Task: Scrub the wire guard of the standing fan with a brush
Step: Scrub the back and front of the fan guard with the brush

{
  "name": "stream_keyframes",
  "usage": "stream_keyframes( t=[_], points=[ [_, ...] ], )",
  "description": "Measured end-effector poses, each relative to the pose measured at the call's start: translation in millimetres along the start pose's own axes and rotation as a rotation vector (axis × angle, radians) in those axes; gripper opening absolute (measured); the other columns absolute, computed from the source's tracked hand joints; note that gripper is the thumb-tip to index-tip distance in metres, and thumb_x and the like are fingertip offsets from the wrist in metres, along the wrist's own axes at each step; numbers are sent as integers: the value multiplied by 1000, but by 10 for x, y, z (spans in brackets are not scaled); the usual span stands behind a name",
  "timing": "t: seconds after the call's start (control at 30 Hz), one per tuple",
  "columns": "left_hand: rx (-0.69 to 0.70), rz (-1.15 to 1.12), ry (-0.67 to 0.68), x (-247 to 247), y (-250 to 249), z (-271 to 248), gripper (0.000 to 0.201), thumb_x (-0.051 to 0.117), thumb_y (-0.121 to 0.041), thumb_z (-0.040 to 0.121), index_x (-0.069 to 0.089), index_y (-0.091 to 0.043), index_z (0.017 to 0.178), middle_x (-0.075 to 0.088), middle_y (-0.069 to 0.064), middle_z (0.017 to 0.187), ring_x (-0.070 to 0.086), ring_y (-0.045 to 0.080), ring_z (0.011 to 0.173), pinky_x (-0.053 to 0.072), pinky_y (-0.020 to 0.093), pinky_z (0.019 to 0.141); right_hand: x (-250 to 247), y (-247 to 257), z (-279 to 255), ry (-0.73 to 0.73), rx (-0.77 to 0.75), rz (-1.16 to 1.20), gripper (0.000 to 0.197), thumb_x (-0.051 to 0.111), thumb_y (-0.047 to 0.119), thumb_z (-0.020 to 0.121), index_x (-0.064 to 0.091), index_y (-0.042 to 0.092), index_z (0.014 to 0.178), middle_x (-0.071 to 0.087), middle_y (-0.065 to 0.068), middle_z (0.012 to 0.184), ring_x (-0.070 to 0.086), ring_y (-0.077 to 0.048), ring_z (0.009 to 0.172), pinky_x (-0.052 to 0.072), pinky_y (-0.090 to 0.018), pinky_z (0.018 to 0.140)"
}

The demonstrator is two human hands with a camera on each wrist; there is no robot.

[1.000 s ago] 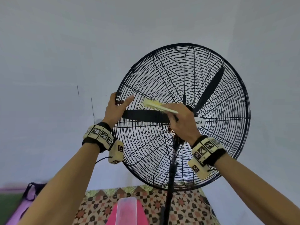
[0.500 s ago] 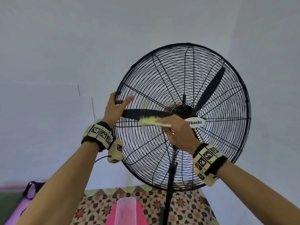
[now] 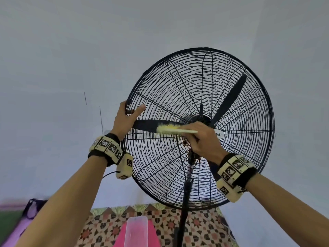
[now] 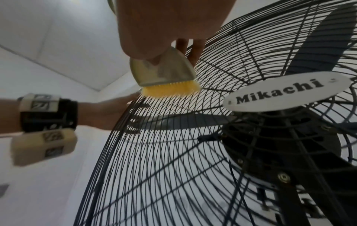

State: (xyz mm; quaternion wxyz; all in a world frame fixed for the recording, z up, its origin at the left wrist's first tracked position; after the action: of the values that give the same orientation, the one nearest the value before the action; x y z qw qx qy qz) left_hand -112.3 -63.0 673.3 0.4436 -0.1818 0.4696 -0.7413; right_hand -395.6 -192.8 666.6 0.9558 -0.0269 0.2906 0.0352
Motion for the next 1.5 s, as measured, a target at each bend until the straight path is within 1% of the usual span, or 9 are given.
stream_keyframes(
  t=[0.1, 0.27, 0.43, 0.7, 0.83, 1.0, 1.17, 1.37, 1.5],
  points=[
    [0, 1, 3, 19, -9, -9, 102, 68, -91, 65, 44, -32, 145, 62, -5, 128, 60, 15, 122, 50, 50, 109, -133, -162, 52, -184, 102, -35, 33, 74, 1, 90, 71, 8, 122, 73, -6, 109, 65, -17, 92, 59, -36, 74],
    [-12, -9, -8, -9, -4, 6, 100, 71, -89, 67, 45, -32, 144, 62, -7, 127, 61, 14, 121, 51, 49, 108, 35, -38, -141, 62, 43, 33, 30, 63, 13, 95, 70, 11, 124, 73, -1, 105, 62, -15, 84, 56, -28, 69],
    [5, -9, -6, 0, -12, -18, 95, 71, -87, 68, 46, -33, 143, 63, -10, 126, 60, 11, 120, 52, 49, 107, -270, -168, -47, -228, 213, -31, 38, 53, 28, 97, 72, 4, 119, 74, -9, 103, 65, -16, 82, 55, -18, 67],
    [-7, -1, -9, 5, -4, -8, 98, 71, -88, 68, 45, -33, 144, 61, -7, 126, 60, 14, 121, 52, 49, 107, -202, -163, -286, -73, 147, -41, 35, 73, -2, 88, 71, 8, 121, 70, 2, 106, 57, -3, 86, 44, -3, 77],
    [4, 5, -2, 22, -30, -32, 96, 70, -87, 69, 45, -32, 144, 61, -7, 126, 59, 12, 121, 51, 48, 108, -331, -302, -206, -206, 193, -54, 29, 67, 7, 94, 72, 12, 122, 69, 2, 107, 59, -4, 88, 47, -7, 75],
    [-1, 8, -24, -6, -19, -29, 100, 70, -89, 67, 46, -31, 144, 61, -7, 128, 59, 16, 122, 50, 49, 109, -149, -186, -361, -3, 101, -47, 26, 68, 7, 93, 73, 12, 118, 74, 2, 110, 58, -3, 96, 46, -10, 89],
    [3, 16, -13, 17, -35, -46, 101, 69, -90, 67, 45, -30, 145, 62, -7, 131, 59, 15, 123, 50, 49, 110, -416, -294, -198, -249, 189, -37, 31, 71, -2, 91, 74, 11, 118, 72, -1, 109, 64, -14, 94, 54, -24, 81],
    [-6, 22, -25, -8, -28, -49, 100, 68, -90, 68, 44, -31, 145, 61, -4, 130, 59, 17, 123, 47, 49, 112, -156, -185, -480, -2, 83, -90, 38, 73, -7, 84, 74, 12, 118, 74, 0, 113, 62, -10, 103, 50, -21, 93],
    [0, 18, -15, 18, -48, -65, 100, 68, -90, 67, 44, -32, 145, 62, -5, 129, 60, 16, 122, 48, 48, 111, -403, -193, -371, -179, 158, -66, 31, 68, 5, 92, 72, 15, 122, 68, 9, 119, 60, -5, 104, 52, -16, 90]
  ],
)
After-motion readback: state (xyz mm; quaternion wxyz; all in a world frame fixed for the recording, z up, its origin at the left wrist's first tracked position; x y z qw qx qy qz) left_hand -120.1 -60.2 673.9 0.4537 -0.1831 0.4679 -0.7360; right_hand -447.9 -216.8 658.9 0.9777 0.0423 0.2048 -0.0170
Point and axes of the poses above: each hand's wrist, its own z-axis towards the middle knuckle, its own x-axis out of the palm, y = z × x, the point moved 4 cm from there along z, towards the middle knuckle
